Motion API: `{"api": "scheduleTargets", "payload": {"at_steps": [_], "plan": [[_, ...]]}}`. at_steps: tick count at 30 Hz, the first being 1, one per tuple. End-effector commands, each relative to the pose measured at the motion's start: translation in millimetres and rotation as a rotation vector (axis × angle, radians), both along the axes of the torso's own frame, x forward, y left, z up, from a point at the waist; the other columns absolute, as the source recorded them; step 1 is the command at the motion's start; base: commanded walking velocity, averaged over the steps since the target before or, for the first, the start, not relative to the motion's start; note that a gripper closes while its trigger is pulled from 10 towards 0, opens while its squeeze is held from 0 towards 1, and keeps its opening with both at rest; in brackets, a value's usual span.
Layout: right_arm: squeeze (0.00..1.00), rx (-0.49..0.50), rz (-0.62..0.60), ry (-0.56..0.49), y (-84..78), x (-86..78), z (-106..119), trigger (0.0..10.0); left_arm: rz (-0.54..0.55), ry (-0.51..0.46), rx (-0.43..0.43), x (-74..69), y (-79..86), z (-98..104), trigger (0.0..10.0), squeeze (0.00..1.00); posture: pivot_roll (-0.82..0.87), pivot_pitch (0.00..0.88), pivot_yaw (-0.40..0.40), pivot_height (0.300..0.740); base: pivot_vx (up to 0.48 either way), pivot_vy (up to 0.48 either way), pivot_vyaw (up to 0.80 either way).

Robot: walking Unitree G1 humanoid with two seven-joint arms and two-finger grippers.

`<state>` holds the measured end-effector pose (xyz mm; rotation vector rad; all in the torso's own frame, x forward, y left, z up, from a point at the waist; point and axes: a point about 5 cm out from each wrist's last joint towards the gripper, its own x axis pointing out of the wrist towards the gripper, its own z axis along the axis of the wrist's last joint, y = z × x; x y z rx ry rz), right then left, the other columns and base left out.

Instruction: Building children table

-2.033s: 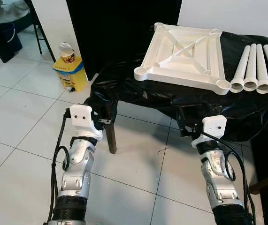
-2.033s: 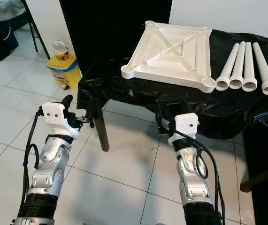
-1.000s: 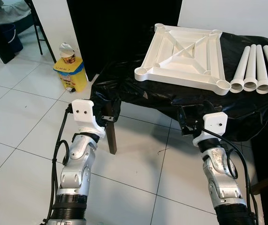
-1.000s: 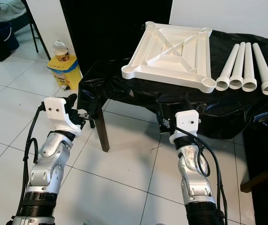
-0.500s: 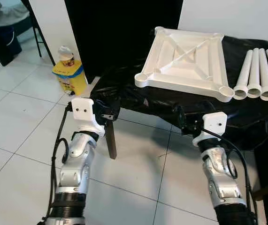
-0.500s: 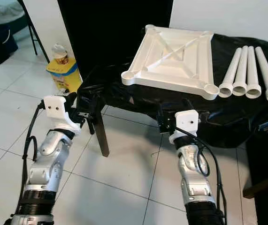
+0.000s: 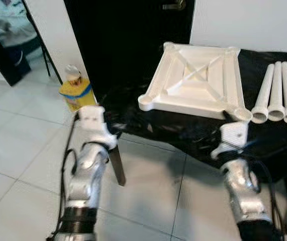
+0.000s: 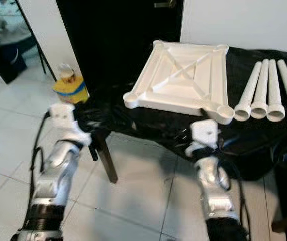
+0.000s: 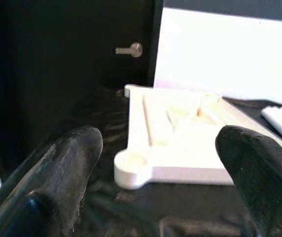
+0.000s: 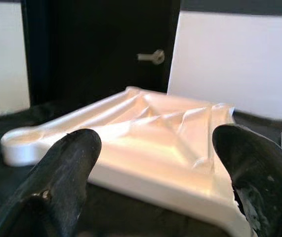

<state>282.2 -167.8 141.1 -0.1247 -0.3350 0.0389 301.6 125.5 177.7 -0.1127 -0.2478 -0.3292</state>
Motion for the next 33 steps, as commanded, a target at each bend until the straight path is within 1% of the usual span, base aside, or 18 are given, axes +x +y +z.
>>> {"api": "scheduleTargets", "payload": {"at_steps": [1,15,24,26,27,29,33], "plan": [[0.00,0.007,0.021,-0.001,7.7,1.1,1.0,10.0,0.020,0.000,0.002,0.6,7.6,1.1,10.0,0.00,-0.03,0.000,-0.005,0.740,0.292,0.000,-0.80],[0.00,0.010,0.007,-0.006,6.0,-0.2,2.0,10.0,0.013,0.001,0.001,1.4,6.3,2.6,10.0,0.00,-0.04,0.000,-0.001,0.740,0.291,0.000,-0.78],[0.00,-0.001,0.016,-0.024,8.2,-0.5,4.1,10.0,0.017,0.002,-0.004,2.3,6.4,3.2,10.0,0.00,-0.04,0.000,0.001,0.740,0.289,0.000,0.00],[0.00,0.000,0.015,-0.022,8.3,-0.3,3.7,10.0,0.022,0.003,-0.005,2.4,6.5,3.2,10.0,0.00,-0.04,0.000,0.002,0.740,0.000,0.000,0.00],[0.00,-0.004,0.009,-0.013,8.1,-0.2,2.0,10.0,0.025,0.006,-0.024,2.1,6.2,2.8,10.0,0.00,-0.04,0.000,0.003,0.740,0.000,0.000,0.00],[0.00,-0.005,0.006,-0.010,7.9,-0.1,1.5,10.0,0.024,0.008,-0.031,2.0,6.0,2.7,10.0,0.00,-0.04,0.000,0.004,0.740,0.000,0.000,0.00],[0.00,0.006,-0.013,0.007,7.0,-0.5,-1.2,10.0,0.031,0.015,-0.019,1.8,6.1,1.3,10.0,0.00,-0.04,0.000,0.006,0.740,0.000,0.000,0.00]]}}
